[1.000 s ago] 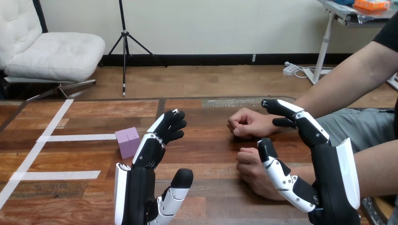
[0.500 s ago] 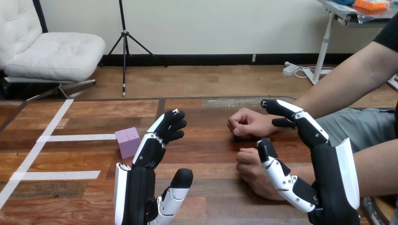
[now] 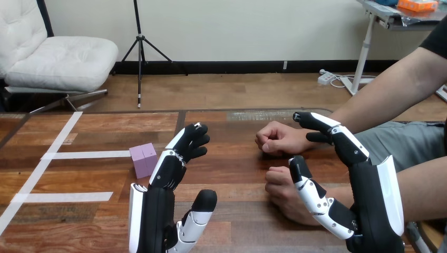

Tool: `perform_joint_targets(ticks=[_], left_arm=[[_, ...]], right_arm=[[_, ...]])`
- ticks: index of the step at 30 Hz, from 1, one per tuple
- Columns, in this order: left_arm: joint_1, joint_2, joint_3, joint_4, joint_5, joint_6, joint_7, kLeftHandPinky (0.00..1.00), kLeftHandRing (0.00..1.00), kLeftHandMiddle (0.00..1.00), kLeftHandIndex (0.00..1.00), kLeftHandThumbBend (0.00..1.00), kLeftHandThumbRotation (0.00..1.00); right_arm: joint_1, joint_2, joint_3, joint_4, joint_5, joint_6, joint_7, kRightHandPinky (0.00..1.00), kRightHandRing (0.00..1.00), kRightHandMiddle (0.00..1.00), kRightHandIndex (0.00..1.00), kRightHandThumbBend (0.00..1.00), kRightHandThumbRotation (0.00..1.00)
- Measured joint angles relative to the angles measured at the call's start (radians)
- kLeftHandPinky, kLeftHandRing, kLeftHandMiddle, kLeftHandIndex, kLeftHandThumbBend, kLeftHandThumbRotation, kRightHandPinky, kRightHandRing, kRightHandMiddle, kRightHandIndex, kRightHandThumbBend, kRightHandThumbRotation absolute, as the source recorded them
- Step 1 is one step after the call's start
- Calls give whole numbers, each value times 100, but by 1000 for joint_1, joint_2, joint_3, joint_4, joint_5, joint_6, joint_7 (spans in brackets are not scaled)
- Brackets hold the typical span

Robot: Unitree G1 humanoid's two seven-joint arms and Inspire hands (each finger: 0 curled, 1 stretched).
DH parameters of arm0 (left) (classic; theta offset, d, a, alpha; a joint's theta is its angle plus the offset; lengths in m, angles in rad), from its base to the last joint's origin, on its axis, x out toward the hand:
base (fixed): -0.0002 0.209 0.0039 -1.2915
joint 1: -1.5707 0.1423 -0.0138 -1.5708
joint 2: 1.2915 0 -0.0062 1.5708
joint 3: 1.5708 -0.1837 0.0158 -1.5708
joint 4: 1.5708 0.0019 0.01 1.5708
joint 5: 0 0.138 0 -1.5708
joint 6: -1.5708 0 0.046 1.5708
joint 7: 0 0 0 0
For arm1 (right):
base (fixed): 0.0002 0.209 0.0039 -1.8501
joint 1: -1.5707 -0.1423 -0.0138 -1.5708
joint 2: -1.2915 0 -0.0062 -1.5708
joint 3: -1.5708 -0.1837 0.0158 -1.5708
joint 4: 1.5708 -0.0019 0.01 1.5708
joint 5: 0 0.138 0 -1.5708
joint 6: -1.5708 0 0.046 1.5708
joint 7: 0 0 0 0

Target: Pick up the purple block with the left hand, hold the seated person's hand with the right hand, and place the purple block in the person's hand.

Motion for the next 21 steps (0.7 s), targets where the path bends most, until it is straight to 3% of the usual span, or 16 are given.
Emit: perform_joint_targets(ticks=[21], left_arm=[[0,0,1,0,-12,-4,-5,74,79,82,82,63,80]], right_arm=[[0,1,0,0,0,-6,-4,71,78,78,75,35,44]])
